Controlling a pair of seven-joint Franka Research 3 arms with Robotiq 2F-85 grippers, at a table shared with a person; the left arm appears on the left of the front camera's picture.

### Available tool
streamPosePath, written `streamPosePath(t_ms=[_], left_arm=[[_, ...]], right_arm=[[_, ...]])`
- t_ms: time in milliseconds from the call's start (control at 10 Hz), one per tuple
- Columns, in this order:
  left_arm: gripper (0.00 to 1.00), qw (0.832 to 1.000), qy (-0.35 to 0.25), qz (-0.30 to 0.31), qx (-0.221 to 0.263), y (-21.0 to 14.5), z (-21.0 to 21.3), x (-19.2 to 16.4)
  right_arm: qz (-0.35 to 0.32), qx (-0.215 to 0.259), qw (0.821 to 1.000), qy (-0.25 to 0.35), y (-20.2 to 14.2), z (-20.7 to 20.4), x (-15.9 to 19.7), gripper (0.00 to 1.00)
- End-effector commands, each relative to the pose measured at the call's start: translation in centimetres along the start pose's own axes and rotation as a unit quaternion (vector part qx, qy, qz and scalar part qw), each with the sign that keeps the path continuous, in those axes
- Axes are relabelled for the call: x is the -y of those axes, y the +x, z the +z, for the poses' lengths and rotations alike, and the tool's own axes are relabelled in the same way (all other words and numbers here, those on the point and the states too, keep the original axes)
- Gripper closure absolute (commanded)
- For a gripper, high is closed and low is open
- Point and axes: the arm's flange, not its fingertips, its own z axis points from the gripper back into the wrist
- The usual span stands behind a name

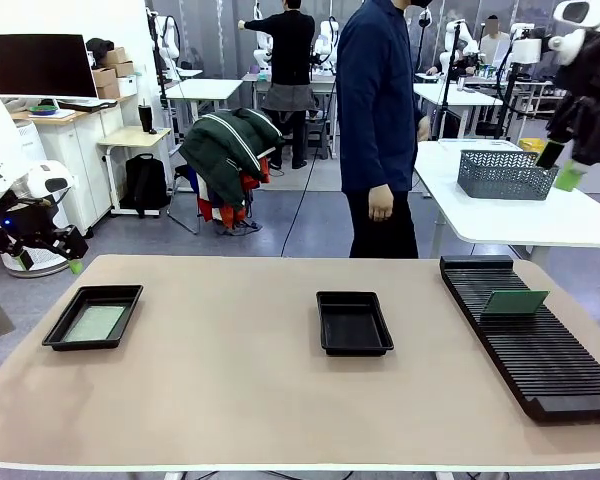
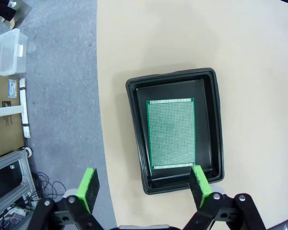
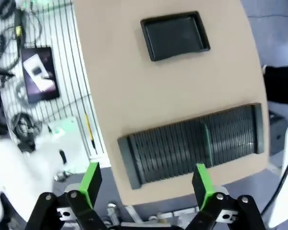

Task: Inspect and transfer BCBs to ESD trays.
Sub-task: Pick up the Blank PCB from the PCB Rack and place it in the right ESD tray.

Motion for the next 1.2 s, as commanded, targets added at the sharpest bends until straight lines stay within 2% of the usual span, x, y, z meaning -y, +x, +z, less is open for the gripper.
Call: streamPosePath(t_ms=[0,100,300,600,700,800,1100], left_arm=[[0.0,1.0,-0.002,0.0,0.003,-0.1,0.0,0.0],[0.0,1.0,-0.002,0.0,0.003,-0.1,0.0,0.0],[0.0,1.0,-0.002,0.0,0.003,-0.1,0.0,0.0],[0.0,1.0,-0.002,0.0,0.003,-0.1,0.0,0.0],[0.0,1.0,-0.002,0.0,0.003,-0.1,0.0,0.0],[0.0,1.0,-0.002,0.0,0.003,-0.1,0.0,0.0],[0.0,1.0,-0.002,0.0,0.003,-0.1,0.0,0.0]], right_arm=[[0.065,-0.025,0.998,0.011,-1.5,1.3,0.7,0.0],[0.113,-0.037,0.993,0.016,-2.3,1.9,0.6,0.0],[0.159,-0.065,0.985,0.001,-4.0,2.4,0.6,0.0],[0.154,-0.096,0.983,-0.008,-5.4,2.9,0.7,0.0],[0.144,-0.086,0.986,-0.02,-5.9,3.1,0.6,0.0],[0.153,-0.084,0.985,-0.003,-4.6,2.6,0.7,0.0],[0.153,-0.084,0.985,-0.003,-4.6,2.6,0.7,0.0]])
